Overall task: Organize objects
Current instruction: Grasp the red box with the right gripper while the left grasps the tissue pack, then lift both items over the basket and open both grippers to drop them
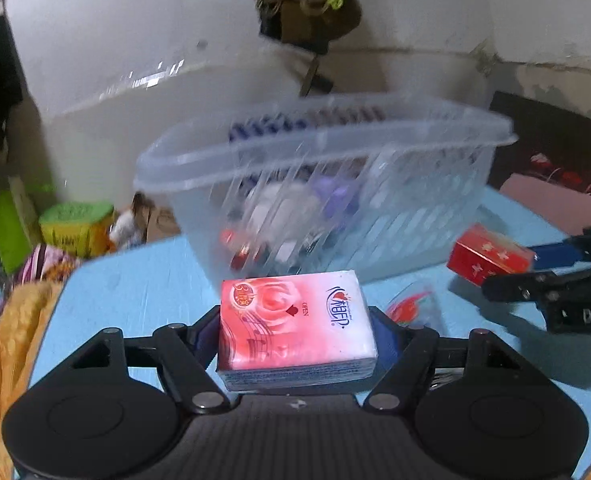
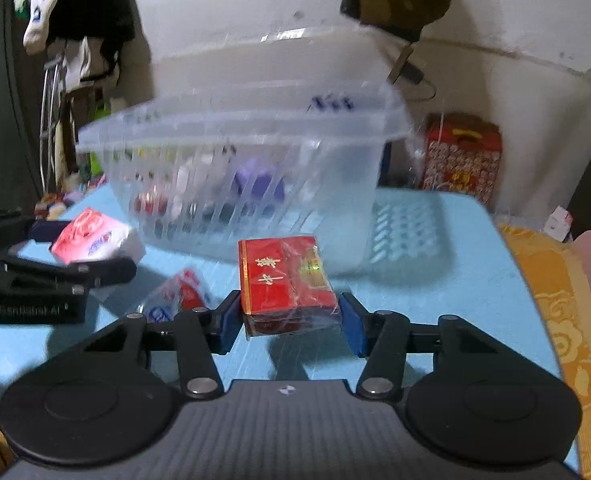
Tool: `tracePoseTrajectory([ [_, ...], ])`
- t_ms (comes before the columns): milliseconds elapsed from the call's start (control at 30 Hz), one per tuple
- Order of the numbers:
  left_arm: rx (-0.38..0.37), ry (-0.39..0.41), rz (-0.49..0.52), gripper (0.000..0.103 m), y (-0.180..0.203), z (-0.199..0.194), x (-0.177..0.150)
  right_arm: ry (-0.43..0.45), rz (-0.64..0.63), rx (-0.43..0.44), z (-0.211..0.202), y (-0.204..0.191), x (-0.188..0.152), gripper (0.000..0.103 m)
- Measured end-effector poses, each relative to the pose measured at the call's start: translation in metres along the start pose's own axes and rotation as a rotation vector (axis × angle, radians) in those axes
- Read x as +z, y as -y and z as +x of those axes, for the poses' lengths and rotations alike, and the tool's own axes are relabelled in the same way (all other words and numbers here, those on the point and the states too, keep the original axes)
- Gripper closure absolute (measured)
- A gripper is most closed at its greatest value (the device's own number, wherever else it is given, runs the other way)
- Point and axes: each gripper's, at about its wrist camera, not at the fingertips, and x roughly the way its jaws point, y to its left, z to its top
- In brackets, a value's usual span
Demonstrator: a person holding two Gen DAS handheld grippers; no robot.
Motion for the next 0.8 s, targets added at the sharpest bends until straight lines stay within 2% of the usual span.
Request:
tracePoseTrajectory([
  [167,0.007,0.071,0.034,0.027,0.010,-0.014,0.007,0.076,-0.019,-0.009,-0.016,-0.005,0.009,0.048],
  [367,0.010,0.125,0.054,0.027,0.013,-0.024,0.012,0.127,-0.013,0.019,-0.030,-0.013,0.017,0.048],
  [600,0.002,0.190,0.012,0.027,0.006,-0.041,0.025,0.220,0.026,0.063,-0.052,-0.010,0.029,0.048],
  [800,-0.004,0.240,0.000,0.027,0.004,-0.055,0.031,0.258,0.038,0.073,-0.062,-0.008,0.034,0.048],
])
